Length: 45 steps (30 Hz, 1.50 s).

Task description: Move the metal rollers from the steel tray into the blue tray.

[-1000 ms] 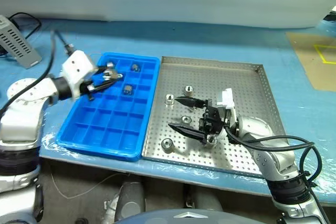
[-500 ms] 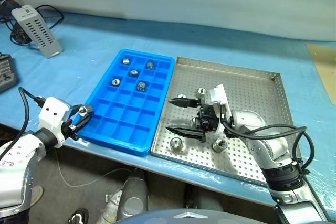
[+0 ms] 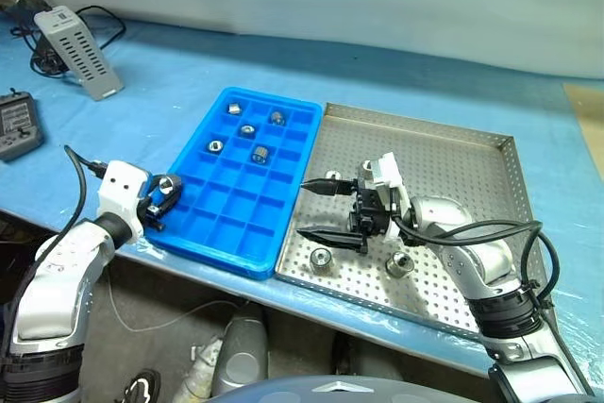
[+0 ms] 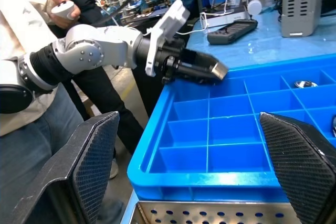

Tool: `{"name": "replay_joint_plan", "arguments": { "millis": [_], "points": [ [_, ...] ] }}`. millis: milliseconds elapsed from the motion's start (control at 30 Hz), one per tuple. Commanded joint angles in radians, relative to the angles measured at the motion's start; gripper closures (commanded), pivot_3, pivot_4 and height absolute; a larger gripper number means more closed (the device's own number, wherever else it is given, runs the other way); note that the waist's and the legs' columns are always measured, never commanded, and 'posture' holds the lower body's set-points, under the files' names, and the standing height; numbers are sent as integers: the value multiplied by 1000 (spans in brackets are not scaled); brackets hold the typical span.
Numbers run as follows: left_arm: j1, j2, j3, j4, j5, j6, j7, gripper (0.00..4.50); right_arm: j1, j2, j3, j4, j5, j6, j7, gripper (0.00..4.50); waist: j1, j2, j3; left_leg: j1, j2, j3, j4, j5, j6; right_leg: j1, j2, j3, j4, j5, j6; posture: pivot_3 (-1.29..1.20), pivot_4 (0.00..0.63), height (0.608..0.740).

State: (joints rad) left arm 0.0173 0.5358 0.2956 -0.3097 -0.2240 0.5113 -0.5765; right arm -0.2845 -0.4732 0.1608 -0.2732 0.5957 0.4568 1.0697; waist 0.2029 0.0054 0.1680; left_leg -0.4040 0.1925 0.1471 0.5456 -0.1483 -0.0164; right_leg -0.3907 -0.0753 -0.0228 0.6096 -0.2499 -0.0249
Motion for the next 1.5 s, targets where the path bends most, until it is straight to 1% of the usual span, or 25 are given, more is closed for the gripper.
{"name": "replay_joint_plan", "arguments": {
  "millis": [33,100,133,233,367,433,567,667,767,800,833,900,1000,1100,1200,1267,1400,1500],
  "points": [
    [2,11,4,6,-11,7,11,1051,10,-10,-31,-50,25,2,-8,0,0,0,0,0,0,0,0,0,0,0,0,0,0,0,0,274,150,740],
    [-5,15,3,20,-10,4,12,305,17,-11,-34,-55,26,3,-12,0,0,0,0,0,0,0,0,0,0,0,0,0,0,0,0,268,150,740],
    [-14,21,2,31,-5,10,18,36,21,-11,-36,-58,27,3,-13,0,0,0,0,0,0,0,0,0,0,0,0,0,0,0,0,266,150,740],
    [-53,32,15,23,-39,36,11,36,31,-11,-43,-68,24,3,-21,0,0,0,0,0,0,0,0,0,0,0,0,0,0,0,0,249,150,740],
    [-137,46,-17,-93,-132,83,-40,36,42,-16,-50,-78,17,1,-33,0,1,-1,0,-1,0,0,1,0,0,0,0,0,0,0,0,220,150,740],
    [-214,52,-61,-120,-156,105,-54,36,49,-19,-56,-83,8,-5,-45,0,2,-1,-1,-1,-1,0,1,0,0,0,0,-1,0,0,0,189,150,740],
    [-419,60,-171,-32,-133,62,-106,36,69,-31,-83,-106,14,7,-76,0,-4,-1,-1,-1,-1,0,2,2,0,0,0,0,3,0,0,140,150,740],
    [-558,44,-249,79,-136,27,-183,36,93,-45,-102,-122,1,3,-109,0,-23,-1,-1,0,-1,1,2,5,-3,-1,0,1,5,0,0,85,150,740],
    [-646,9,-356,222,-86,-47,-252,36,118,-41,-120,-132,-3,-5,-145,0,-42,0,-1,0,-2,1,2,6,-4,-1,0,1,6,0,0,29,150,740],
    [-685,-15,-416,312,-32,-84,-257,36,133,-38,-132,-146,-1,-5,-165,0,-49,0,-1,0,-2,1,2,6,-4,-2,0,1,6,0,0,0,150,740],
    [-712,-31,-456,377,7,-112,-259,36,143,-37,-140,-155,0,-5,-179,0,-53,0,-1,-1,-3,1,2,6,-4,-2,0,1,6,0,0,-15,150,740],
    [-787,-89,-520,575,71,-190,-272,36,177,-38,-161,-189,7,4,-215,0,-62,0,-1,-1,-3,1,2,6,-4,-1,0,1,6,1,1,-71,150,740],
    [-886,-157,-577,819,141,-280,-302,36,231,-42,-181,-242,16,14,-254,0,-80,0,-1,-1,-4,2,3,6,-4,-1,0,1,6,3,4,-119,150,740],
    [-955,-201,-596,966,175,-326,-340,36,276,-38,-190,-286,22,16,-285,0,-106,-1,-1,-2,-4,1,3,6,-3,-2,0,1,5,3,5,-155,150,740],
    [-1020,-247,-606,1073,201,-324,-377,36,314,-32,-192,-319,13,10,-315,0,-115,-1,-1,-1,-5,1,2,6,-3,-1,0,1,5,3,5,-174,150,740],
    [-1054,-260,-635,1112,238,-320,-416,36,326,-25,-183,-326,6,1,-327,0,-118,-1,-1,-1,-5,2,2,5,-3,-1,0,1,5,3,5,-187,150,740],
    [-1100,-243,-698,1146,299,-344,-563,36,346,-13,-170,-346,-5,-7,-351,0,-129,-1,-1,0,-4,2,3,5,-2,0,0,1,4,1,2,-194,150,740],
    [-1135,-230,-731,1191,351,-379,-614,36,350,-4,-152,-340,-18,-20,-361,0,-134,-1,-1,0,-4,2,3,5,-2,0,0,1,4,1,1,-201,150,740]
  ]
}}
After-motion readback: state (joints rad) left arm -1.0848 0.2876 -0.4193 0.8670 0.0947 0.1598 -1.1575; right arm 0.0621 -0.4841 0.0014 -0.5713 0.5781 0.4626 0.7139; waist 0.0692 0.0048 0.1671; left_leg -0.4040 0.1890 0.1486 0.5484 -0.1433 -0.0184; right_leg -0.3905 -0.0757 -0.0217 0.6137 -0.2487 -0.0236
